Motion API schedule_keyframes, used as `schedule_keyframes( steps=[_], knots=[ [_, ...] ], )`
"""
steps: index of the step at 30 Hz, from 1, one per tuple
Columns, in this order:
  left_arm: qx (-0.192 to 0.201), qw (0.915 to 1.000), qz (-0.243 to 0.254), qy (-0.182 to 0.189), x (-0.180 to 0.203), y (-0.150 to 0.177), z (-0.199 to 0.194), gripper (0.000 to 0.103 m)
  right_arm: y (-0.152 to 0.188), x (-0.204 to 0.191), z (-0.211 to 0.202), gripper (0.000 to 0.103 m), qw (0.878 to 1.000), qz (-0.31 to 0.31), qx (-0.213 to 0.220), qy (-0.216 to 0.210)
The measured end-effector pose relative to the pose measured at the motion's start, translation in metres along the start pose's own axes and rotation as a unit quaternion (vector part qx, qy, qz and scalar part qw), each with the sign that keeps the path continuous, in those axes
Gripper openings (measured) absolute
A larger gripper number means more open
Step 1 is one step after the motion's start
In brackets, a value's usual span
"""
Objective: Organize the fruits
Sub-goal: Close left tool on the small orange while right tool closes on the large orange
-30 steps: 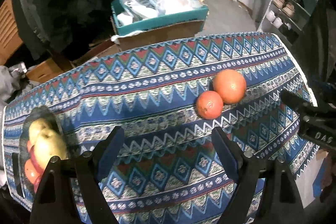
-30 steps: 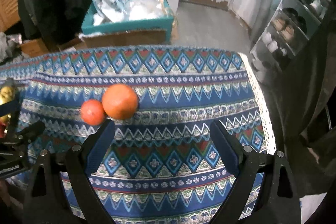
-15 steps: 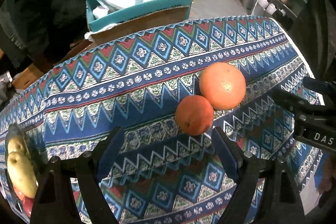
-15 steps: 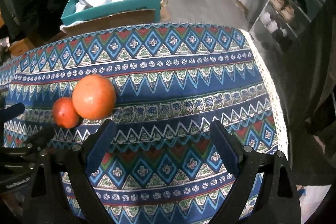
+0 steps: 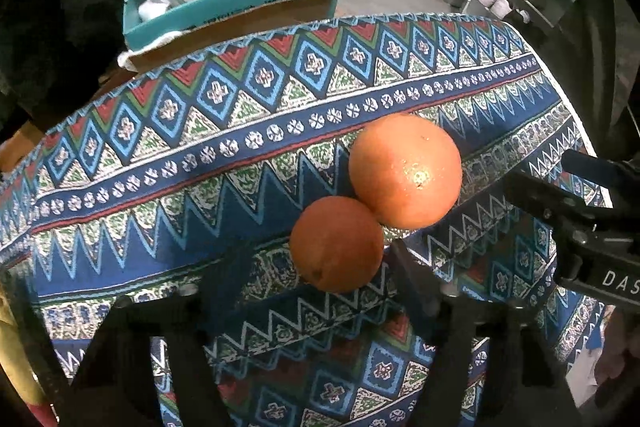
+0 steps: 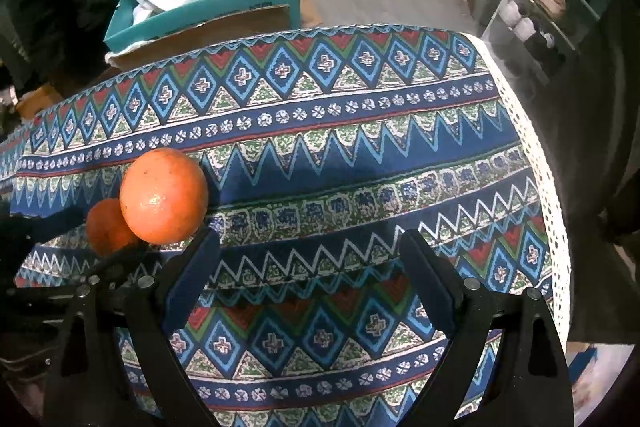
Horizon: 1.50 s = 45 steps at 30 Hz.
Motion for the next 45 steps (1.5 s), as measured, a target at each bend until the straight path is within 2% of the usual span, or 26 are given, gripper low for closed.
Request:
schedule_keyframes(
  steps=[1, 2, 3, 8, 18, 24, 30, 34, 35, 45],
  knots=[
    [-0.003, 0.9999, -0.001, 0.010, 0.000, 0.000, 0.002, 0.058, 0.000, -0.001, 0.001, 0.091, 1.000, -0.001, -0.001, -0.002],
    [-0.006, 0.9996, -0.003, 0.027, -0.001, 0.001, 0.003, 0.049, -0.001, -0.001, 0.002, 0.091, 1.000, -0.001, -0.001, -0.004],
    [-0.006, 0.9990, -0.007, 0.043, -0.001, 0.002, 0.003, 0.046, -0.001, -0.003, 0.002, 0.091, 1.000, -0.001, -0.001, -0.008],
    [0.002, 0.9996, 0.004, 0.028, -0.002, 0.009, -0.002, 0.045, -0.006, -0.010, 0.003, 0.091, 1.000, -0.001, 0.004, -0.025],
    [0.027, 0.9987, -0.034, -0.025, -0.054, 0.013, -0.028, 0.045, -0.017, -0.053, 0.005, 0.091, 0.996, -0.050, 0.015, -0.068],
    [0.023, 0.9974, -0.060, -0.032, -0.078, 0.018, -0.025, 0.045, -0.027, -0.083, 0.029, 0.091, 0.993, -0.090, -0.007, -0.070],
    [0.019, 0.9974, -0.063, -0.031, -0.082, 0.023, -0.022, 0.045, -0.028, -0.089, 0.051, 0.090, 0.993, -0.088, -0.019, -0.069],
    [0.021, 0.9976, -0.060, -0.028, -0.081, 0.023, -0.024, 0.045, -0.029, -0.086, 0.063, 0.078, 0.993, -0.076, -0.030, -0.081],
    [0.022, 0.9976, -0.059, -0.027, -0.080, 0.023, -0.025, 0.045, -0.029, -0.088, 0.068, 0.068, 0.994, -0.072, -0.033, -0.082],
    [0.032, 0.9972, -0.062, -0.025, -0.082, 0.025, -0.038, 0.045, -0.018, -0.086, 0.058, 0.065, 0.994, -0.067, -0.010, -0.082]
  ],
)
Point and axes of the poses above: each gripper's, at about its wrist camera, not at the fingertips, and z roughly the way its jaws point, x to its right, y to its underside, the point moved 1 cm from there along z, roughly the way its jaws point, and after that the axes turned 9 degrees about -y, right-handed, at the moved point
